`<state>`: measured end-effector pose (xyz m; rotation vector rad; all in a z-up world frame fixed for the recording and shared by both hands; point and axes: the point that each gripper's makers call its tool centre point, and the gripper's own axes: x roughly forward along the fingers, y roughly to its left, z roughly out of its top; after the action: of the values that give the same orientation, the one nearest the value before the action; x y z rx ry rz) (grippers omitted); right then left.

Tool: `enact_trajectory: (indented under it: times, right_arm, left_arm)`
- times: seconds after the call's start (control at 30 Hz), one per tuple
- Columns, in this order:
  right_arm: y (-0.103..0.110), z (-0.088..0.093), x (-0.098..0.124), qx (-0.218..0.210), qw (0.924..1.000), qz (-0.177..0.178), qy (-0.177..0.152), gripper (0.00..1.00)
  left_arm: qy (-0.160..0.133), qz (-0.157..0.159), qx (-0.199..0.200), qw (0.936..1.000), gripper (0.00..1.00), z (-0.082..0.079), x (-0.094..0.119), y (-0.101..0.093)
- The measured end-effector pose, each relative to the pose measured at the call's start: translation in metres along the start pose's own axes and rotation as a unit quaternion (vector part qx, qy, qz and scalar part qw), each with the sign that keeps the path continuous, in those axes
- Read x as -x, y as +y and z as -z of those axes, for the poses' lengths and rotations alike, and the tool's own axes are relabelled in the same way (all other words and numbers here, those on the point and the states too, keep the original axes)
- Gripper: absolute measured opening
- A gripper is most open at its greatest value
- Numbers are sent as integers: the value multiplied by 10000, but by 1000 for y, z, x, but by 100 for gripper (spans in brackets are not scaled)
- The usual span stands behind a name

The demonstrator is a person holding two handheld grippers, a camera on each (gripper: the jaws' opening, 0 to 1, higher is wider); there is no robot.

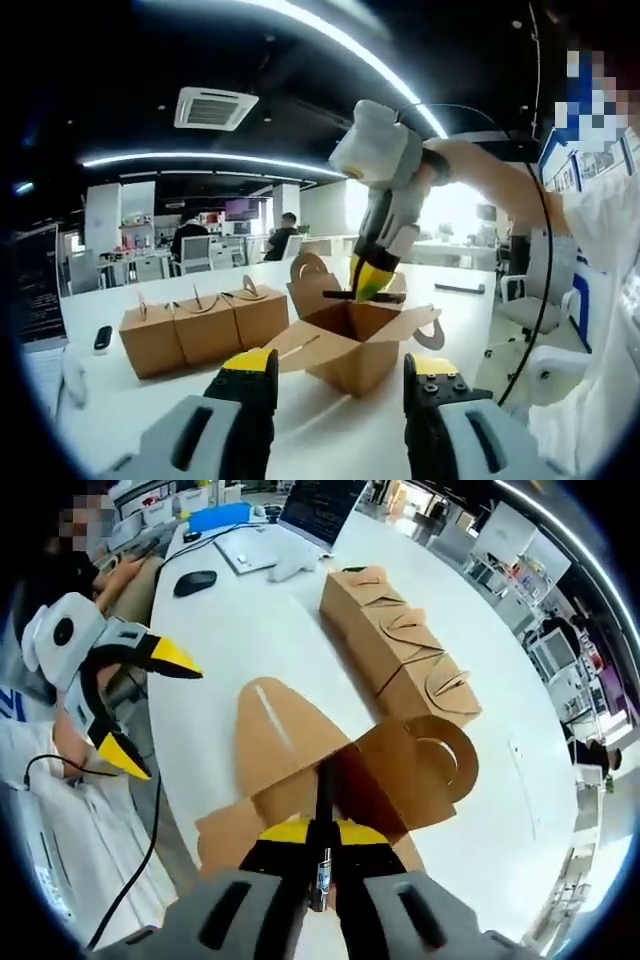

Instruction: Pick up one paper box from the group, open the paper box, and remove the item inside

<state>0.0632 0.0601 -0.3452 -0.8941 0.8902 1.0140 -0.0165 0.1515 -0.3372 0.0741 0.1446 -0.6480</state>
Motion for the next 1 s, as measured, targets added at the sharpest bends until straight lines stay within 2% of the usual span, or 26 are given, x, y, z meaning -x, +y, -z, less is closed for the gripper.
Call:
enact_trajectory:
  times: [0.3,0.67,1.0]
  right_arm:
    - [10,11,21,-53,9998,114,-126,8]
    - [17,31,43,81,9995,276,-90,8]
    - [18,60,57,193,9991,366,-35,8]
  left_arm:
    - [184,-196,-288,9992,52,2,4,-3]
    - [75,-184,-362,9991,52,-7,10,-10]
    - [33,-190,-343,9992,52,-8,11,-10]
